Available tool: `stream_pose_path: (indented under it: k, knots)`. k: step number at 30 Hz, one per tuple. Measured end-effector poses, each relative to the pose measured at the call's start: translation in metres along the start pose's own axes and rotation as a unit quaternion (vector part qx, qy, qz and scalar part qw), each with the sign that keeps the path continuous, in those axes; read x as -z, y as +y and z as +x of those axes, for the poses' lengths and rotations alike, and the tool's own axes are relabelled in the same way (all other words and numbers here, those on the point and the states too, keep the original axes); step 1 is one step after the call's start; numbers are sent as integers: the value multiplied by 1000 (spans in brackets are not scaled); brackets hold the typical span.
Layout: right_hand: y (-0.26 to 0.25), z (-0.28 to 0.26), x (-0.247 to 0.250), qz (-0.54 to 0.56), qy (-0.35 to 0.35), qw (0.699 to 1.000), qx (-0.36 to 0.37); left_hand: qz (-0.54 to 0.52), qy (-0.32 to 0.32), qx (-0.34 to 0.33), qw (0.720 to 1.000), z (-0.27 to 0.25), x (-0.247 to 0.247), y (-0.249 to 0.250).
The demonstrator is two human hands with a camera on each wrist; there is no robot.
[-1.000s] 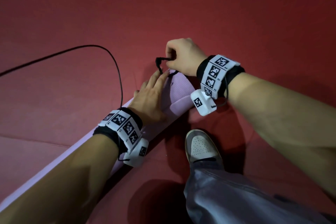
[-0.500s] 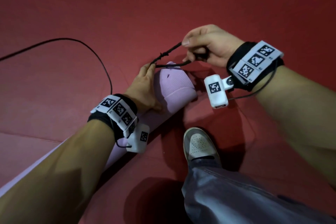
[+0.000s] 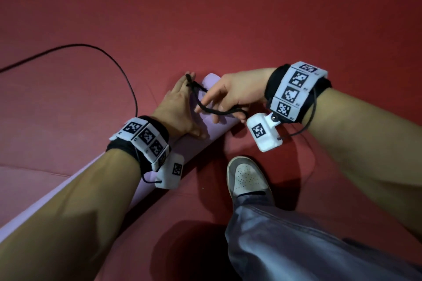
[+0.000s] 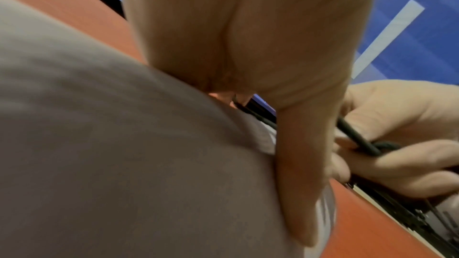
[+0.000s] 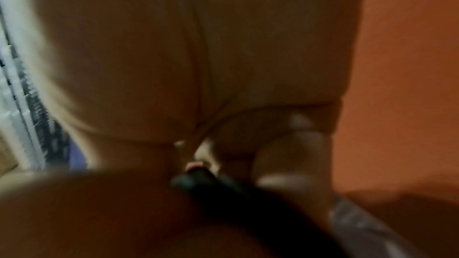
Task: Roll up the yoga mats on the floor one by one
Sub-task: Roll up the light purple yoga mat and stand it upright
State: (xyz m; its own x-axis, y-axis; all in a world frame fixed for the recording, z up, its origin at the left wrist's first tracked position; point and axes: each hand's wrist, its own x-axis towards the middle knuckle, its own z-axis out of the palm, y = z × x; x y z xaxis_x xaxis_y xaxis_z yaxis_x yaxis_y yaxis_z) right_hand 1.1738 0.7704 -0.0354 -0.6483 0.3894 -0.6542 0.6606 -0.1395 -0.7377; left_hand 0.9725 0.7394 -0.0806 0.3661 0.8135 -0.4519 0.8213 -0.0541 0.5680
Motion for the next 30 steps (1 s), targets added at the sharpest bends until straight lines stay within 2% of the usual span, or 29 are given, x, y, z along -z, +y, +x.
stream_pose_path:
  k: [5,15,17,19,22,24,28,30]
  knots:
    - [-2,2,-7,-27,83,996,9,-48,29,-19,998,1,-3,-11]
    - [8,-15,23,6,118,993,3,-30,22,-44,998,-4,-3,-14]
    - [8,-15,23,51,102,993,3,-39,27,-51,998,-6,-3,-14]
    - [12,-11,20,124,95,987,35,-44,25,-54,997,-6,-3,-15]
    - [18,-4,14,249,100,960,83,-42,15,-60,997,-4,0,-14]
    - [21,-1,13,295,101,946,91,-32,8,-58,998,-3,1,-14]
    - [26,1,19,319,198,924,79,-40,8,-52,998,-4,1,-13]
    - [28,2,27,260,282,922,51,-42,9,-46,998,-5,0,-12]
